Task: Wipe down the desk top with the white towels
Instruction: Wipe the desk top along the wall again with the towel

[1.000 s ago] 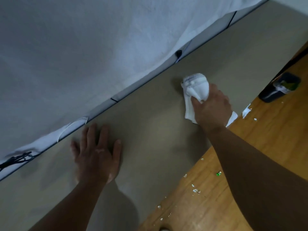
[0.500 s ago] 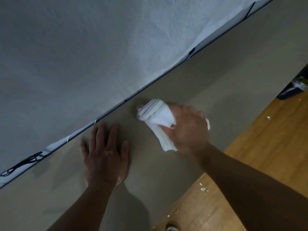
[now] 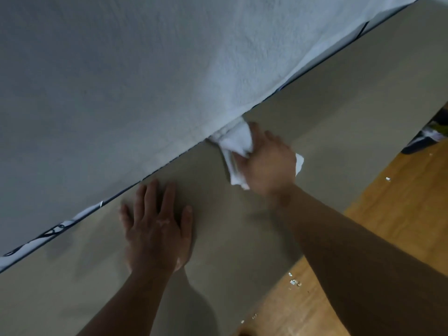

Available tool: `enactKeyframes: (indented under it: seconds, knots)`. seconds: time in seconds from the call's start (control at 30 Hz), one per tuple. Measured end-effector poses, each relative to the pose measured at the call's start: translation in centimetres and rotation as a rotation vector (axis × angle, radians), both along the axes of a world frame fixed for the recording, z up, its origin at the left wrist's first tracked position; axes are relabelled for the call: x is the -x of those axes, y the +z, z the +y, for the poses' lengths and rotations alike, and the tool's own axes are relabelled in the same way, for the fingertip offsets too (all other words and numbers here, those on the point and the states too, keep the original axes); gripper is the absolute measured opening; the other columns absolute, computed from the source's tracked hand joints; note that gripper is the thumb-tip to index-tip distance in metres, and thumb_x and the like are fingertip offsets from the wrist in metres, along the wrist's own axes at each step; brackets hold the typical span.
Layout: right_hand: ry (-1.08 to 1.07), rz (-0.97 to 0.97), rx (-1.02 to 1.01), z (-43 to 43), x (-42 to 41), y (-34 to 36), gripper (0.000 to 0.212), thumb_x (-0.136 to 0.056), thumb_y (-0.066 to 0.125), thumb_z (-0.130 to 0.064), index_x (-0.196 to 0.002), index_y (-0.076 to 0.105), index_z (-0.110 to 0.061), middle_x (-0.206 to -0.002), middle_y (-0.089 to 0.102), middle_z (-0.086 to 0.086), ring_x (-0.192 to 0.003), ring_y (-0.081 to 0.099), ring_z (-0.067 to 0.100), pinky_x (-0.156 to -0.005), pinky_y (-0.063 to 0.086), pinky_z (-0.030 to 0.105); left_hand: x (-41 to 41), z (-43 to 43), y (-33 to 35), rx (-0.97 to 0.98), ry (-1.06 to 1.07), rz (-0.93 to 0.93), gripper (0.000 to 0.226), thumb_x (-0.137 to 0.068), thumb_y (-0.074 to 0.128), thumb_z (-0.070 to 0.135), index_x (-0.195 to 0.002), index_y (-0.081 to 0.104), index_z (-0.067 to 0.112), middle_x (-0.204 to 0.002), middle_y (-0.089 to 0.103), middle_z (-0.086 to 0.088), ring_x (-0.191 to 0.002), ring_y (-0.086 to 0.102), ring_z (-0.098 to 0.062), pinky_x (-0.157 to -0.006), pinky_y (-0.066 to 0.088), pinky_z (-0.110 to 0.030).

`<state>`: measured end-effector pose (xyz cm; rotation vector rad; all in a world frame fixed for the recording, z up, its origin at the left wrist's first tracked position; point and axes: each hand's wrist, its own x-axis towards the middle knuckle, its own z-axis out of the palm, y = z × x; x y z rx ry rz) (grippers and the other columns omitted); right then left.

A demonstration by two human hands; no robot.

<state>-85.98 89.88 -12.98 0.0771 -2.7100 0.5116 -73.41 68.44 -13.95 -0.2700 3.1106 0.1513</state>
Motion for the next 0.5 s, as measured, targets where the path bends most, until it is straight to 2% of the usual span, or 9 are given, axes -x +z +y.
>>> enactKeyframes:
  seconds: [0.13, 0.23, 0.27, 0.33, 0.4, 0.5]
  knots:
    - [0.173, -0.01, 0.006, -2.2, -5.8, 0.6, 0.072, -0.089, 0.059, -0.051, -0.152, 0.045, -0.019, -0.09, 0.066, 0.011, -0.074, 0.061, 0.029, -0.069, 0.052, 0.04, 0.0, -0.2, 0.1, -0.021, -0.011, 0.024, 0.069, -0.098, 0.028, 0.053, -0.154, 0.046, 0.017, -0.162, 0.042, -0.015, -0.153, 0.032, -0.038, -0.121, 0.025, -0.067]
    - [0.302, -0.085, -0.062, -4.1, -8.5, 0.9, 0.08, -0.092, 0.062, -0.048, -0.161, 0.025, -0.033, -0.115, 0.063, 0.017, -0.09, 0.061, 0.032, -0.081, 0.053, 0.047, -0.1, -0.1, 0.3, -0.045, -0.025, 0.043, 0.064, -0.101, 0.026, 0.051, -0.153, 0.045, 0.018, -0.16, 0.043, -0.014, -0.152, 0.034, -0.038, -0.119, 0.027, -0.068]
    - [0.339, -0.094, -0.086, -4.7, -9.0, 0.9, 0.078, -0.093, 0.062, -0.047, -0.161, 0.025, -0.037, -0.126, 0.059, 0.018, -0.097, 0.06, 0.033, -0.085, 0.051, 0.049, 0.0, 0.0, 0.5, -0.052, -0.02, 0.038, 0.063, -0.102, 0.024, 0.05, -0.154, 0.043, 0.019, -0.161, 0.042, -0.012, -0.153, 0.033, -0.037, -0.119, 0.027, -0.067]
    - [0.394, -0.057, -0.125, -5.1, -8.5, 1.0, 0.066, -0.094, 0.057, -0.044, -0.156, 0.035, -0.041, -0.133, 0.057, 0.017, -0.1, 0.059, 0.035, -0.084, 0.049, 0.048, 0.1, 0.2, 0.5, -0.065, 0.0, 0.028, 0.064, -0.102, 0.024, 0.049, -0.156, 0.04, 0.02, -0.161, 0.04, -0.01, -0.153, 0.032, -0.035, -0.12, 0.026, -0.066]
    - [0.428, -0.039, -0.128, -4.7, -6.9, 0.9, 0.057, -0.093, 0.054, -0.043, -0.15, 0.048, -0.039, -0.127, 0.06, 0.014, -0.097, 0.06, 0.035, -0.081, 0.048, 0.045, 0.0, 0.2, 0.4, -0.065, 0.008, 0.031, 0.063, -0.101, 0.026, 0.048, -0.155, 0.042, 0.019, -0.161, 0.042, -0.011, -0.153, 0.034, -0.036, -0.12, 0.026, -0.067]
    - [0.446, -0.063, -0.099, -3.3, -3.7, 0.6, 0.052, -0.093, 0.054, -0.042, -0.144, 0.057, -0.035, -0.12, 0.063, 0.012, -0.094, 0.061, 0.034, -0.076, 0.051, 0.042, 0.0, -0.1, 0.3, -0.031, 0.007, 0.011, 0.067, -0.1, 0.027, 0.05, -0.155, 0.045, 0.016, -0.162, 0.042, -0.015, -0.152, 0.034, -0.038, -0.121, 0.026, -0.067]
